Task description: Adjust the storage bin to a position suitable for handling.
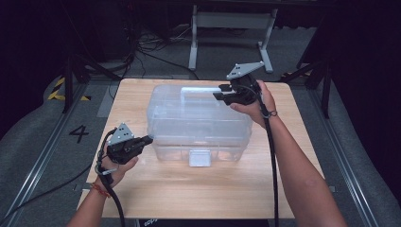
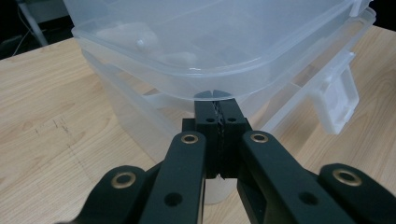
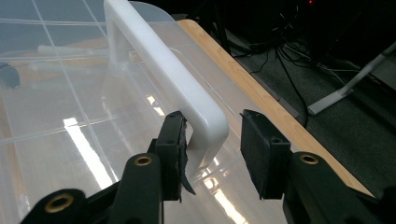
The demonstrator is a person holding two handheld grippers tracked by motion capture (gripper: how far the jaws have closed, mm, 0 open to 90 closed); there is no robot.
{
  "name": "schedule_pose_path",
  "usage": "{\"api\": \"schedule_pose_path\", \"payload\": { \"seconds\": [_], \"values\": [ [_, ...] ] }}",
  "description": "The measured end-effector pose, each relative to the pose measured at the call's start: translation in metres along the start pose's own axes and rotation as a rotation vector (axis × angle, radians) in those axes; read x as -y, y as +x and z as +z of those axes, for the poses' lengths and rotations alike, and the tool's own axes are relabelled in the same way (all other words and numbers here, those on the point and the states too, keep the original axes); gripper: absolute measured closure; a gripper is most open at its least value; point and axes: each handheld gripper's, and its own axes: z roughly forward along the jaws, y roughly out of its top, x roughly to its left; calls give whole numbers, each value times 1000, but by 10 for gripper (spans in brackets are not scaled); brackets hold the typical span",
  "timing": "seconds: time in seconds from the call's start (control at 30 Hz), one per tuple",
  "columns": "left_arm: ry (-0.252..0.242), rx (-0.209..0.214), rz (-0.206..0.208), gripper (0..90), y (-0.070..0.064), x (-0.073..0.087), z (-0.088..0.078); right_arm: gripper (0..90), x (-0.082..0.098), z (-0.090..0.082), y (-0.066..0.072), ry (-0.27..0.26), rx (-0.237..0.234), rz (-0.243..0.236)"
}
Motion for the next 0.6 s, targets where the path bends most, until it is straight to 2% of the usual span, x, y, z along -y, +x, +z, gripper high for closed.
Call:
{"api": "schedule_pose_path", "payload": {
  "seconds": [0.2, 0.3, 0.37, 0.43, 0.6],
  "values": [
    [5, -3, 9, 899, 0, -1, -2, 512, -1, -6, 2, 12, 62, -23],
    [8, -3, -2, 899, 0, 0, -2, 500, -1, -15, 0, -26, 72, -4],
    [8, -6, -4, 899, 0, 0, -2, 498, 0, -20, 0, -32, 74, -2],
    [8, -13, 15, 899, 1, 0, -4, 493, 1, -27, 0, -31, 90, -14],
    [22, -28, 20, 899, 2, -1, -6, 476, 13, -46, -1, -53, 84, -6]
  ]
}}
